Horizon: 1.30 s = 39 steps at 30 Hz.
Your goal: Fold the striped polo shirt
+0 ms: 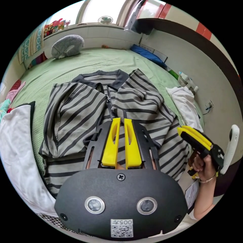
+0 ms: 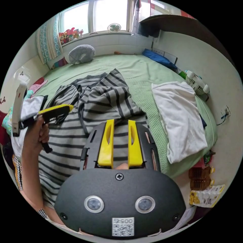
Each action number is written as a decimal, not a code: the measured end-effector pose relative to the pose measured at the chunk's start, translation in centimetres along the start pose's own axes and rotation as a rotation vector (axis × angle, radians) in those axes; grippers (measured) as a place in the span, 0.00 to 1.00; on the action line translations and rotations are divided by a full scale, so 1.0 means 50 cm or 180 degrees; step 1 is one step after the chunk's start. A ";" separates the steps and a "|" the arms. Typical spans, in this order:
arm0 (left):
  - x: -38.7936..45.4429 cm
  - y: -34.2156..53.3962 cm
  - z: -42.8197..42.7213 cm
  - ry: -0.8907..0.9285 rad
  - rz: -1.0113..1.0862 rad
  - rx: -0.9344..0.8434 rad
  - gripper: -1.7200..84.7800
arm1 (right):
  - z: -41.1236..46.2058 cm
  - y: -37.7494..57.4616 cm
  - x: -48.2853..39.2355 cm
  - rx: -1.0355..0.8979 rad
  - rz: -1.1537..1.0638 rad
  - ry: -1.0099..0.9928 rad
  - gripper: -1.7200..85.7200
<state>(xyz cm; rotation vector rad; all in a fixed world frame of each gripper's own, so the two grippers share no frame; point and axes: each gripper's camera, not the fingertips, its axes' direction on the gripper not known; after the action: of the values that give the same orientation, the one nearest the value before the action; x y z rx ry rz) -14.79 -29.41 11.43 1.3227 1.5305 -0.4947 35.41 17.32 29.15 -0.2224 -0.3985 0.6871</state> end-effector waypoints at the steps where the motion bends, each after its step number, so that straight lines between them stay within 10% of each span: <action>1: -0.009 0.001 0.013 -0.0018 -0.0067 0.0046 0.07 | 0.016 -0.027 0.012 0.0060 0.0046 0.0012 0.12; 15: -0.035 -0.035 0.110 0.0152 -0.0245 0.0354 0.09 | 0.165 -0.416 0.047 0.0585 0.0133 -0.0045 0.13; 22: -0.034 -0.049 0.161 0.0290 -0.0204 0.0258 0.07 | 0.355 -0.446 0.081 0.0311 0.0409 -0.0857 0.14; 33: -0.002 -0.057 0.219 0.0033 -0.0112 0.0273 0.05 | 0.464 -0.482 0.046 -0.0108 -0.0186 -0.0487 0.18; 39: -0.001 -0.064 0.243 0.0082 -0.0138 0.0274 0.03 | 0.544 -0.502 0.065 -0.0496 -0.0301 -0.0822 0.05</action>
<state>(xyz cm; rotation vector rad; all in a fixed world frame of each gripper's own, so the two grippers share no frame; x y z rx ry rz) -12.61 -40.31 5.61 1.3687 1.5768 -0.5785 40.39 2.37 62.80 -0.2613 -0.7068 0.5934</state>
